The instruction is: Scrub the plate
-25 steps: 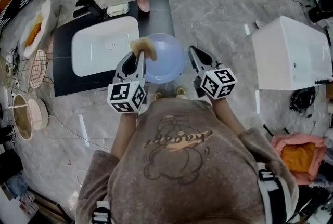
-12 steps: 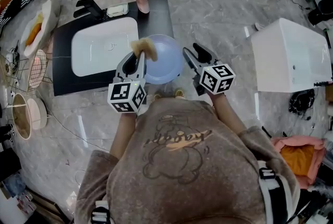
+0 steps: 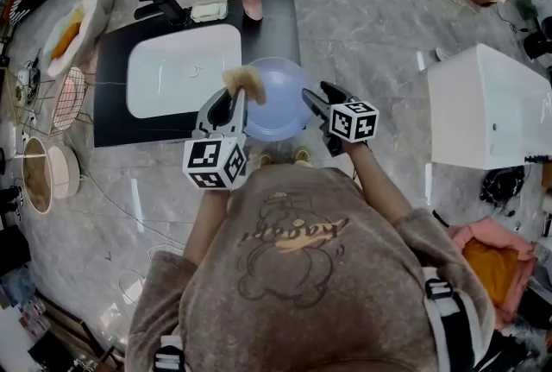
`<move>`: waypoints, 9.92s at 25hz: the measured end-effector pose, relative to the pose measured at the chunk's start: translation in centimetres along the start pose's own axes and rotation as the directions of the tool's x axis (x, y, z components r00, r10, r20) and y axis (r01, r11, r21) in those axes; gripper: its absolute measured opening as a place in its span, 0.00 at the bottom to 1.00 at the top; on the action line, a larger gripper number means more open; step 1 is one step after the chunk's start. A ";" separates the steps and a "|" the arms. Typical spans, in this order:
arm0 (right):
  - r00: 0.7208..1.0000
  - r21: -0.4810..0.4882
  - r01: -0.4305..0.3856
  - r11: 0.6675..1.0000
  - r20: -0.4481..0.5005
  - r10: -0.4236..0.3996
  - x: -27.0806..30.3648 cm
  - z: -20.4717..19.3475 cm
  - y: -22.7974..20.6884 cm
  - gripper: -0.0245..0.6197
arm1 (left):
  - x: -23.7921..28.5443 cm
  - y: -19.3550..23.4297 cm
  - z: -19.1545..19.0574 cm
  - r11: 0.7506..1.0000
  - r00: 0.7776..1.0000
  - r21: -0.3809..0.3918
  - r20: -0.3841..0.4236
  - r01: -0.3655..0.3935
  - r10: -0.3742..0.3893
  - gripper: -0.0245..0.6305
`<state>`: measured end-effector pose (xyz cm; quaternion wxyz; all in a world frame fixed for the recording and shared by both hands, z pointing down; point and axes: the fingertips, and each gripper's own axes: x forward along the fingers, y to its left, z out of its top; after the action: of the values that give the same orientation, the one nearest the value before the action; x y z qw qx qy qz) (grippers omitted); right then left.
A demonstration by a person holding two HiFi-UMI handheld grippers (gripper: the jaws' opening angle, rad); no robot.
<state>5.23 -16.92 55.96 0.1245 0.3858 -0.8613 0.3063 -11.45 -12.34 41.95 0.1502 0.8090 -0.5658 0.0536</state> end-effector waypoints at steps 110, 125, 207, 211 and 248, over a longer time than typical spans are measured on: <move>0.991 -0.067 -0.106 0.992 0.077 0.111 -2.2 8.6 9.2 0.08 | 7.7 -1.8 2.1 0.956 0.990 0.289 -0.140 0.041 0.000 0.14; 0.991 -0.059 -0.072 0.996 0.111 0.078 -2.7 9.1 8.4 0.09 | 6.7 3.1 1.0 0.902 0.969 0.431 -0.208 -0.031 0.133 0.14; 0.957 0.148 -0.015 0.989 0.290 -0.029 -3.0 11.2 5.8 0.09 | 10.2 -2.5 1.1 0.915 0.952 0.365 -0.299 0.174 -0.062 0.14; 0.957 0.157 -0.012 0.987 0.287 -0.034 -3.0 11.2 5.4 0.09 | 10.2 -0.4 1.1 0.908 0.954 0.398 -0.301 0.128 -0.002 0.14; 0.912 0.333 0.033 0.942 0.375 -0.165 -5.3 13.3 0.2 0.10 | 7.7 -6.6 -7.9 0.877 0.868 0.360 -0.482 0.319 -0.118 0.14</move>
<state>8.90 -22.01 43.08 -0.1017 0.4985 -0.7865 0.3500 -1.93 -14.80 50.19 0.0995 0.8477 -0.3925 0.3427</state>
